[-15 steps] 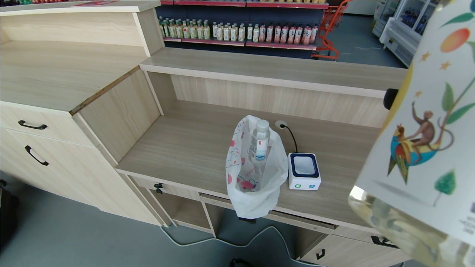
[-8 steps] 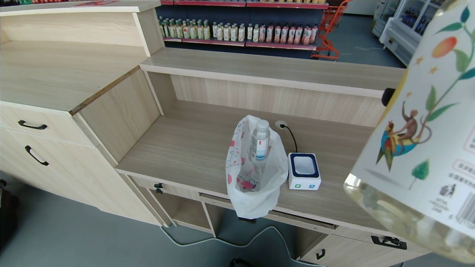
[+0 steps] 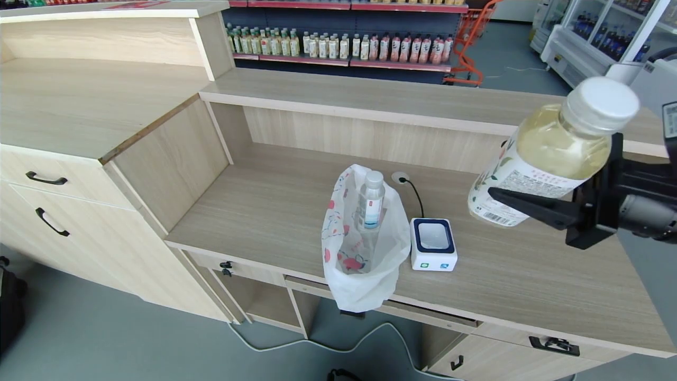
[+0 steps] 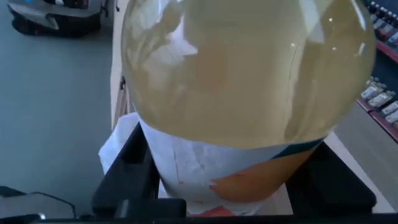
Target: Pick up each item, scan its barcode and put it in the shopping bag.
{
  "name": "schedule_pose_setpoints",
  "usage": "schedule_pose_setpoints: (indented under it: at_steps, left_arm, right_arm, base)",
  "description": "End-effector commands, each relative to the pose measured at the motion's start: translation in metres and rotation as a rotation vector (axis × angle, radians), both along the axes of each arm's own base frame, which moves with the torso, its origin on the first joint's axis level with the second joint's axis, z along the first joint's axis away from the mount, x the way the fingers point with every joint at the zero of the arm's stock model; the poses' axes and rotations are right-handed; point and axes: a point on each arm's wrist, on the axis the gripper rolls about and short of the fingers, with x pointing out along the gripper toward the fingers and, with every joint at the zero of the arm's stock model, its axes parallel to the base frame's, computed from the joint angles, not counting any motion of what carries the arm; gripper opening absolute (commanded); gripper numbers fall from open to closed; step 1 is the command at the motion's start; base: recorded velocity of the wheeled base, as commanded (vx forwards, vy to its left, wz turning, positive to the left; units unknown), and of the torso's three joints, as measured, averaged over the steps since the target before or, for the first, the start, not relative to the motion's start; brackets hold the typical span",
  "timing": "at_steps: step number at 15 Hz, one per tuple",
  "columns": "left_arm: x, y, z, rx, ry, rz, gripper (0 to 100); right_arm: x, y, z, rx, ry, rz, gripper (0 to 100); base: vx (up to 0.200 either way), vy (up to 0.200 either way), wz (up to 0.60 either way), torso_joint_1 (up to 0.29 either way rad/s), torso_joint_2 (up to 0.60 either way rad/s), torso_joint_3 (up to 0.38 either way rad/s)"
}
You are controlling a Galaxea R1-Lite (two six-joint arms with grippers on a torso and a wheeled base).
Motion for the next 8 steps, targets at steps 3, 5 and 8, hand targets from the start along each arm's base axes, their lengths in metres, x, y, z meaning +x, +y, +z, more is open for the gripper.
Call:
schedule_pose_setpoints:
  at_steps: [3, 5, 8]
  left_arm:
    - [0.000, 0.000, 0.000, 0.000, 0.000, 0.000, 100]
    - [0.000, 0.000, 0.000, 0.000, 0.000, 0.000, 100]
    - [0.000, 0.000, 0.000, 0.000, 0.000, 0.000, 100]
  right_arm:
    - [0.092, -0.047, -0.047, -0.309, -0.270, -0.083, 0]
    - [0.109, -0.053, -0.060, -0.351, -0.326, -0.040, 0]
    - [0.120, -0.061, -0.077, -0.417, -0.403, -0.025, 0]
  base:
    - [0.000, 0.000, 0.00, 0.000, 0.00, 0.000]
    - [0.000, 0.000, 0.00, 0.000, 0.00, 0.000]
    - [0.000, 0.000, 0.00, 0.000, 0.00, 0.000]
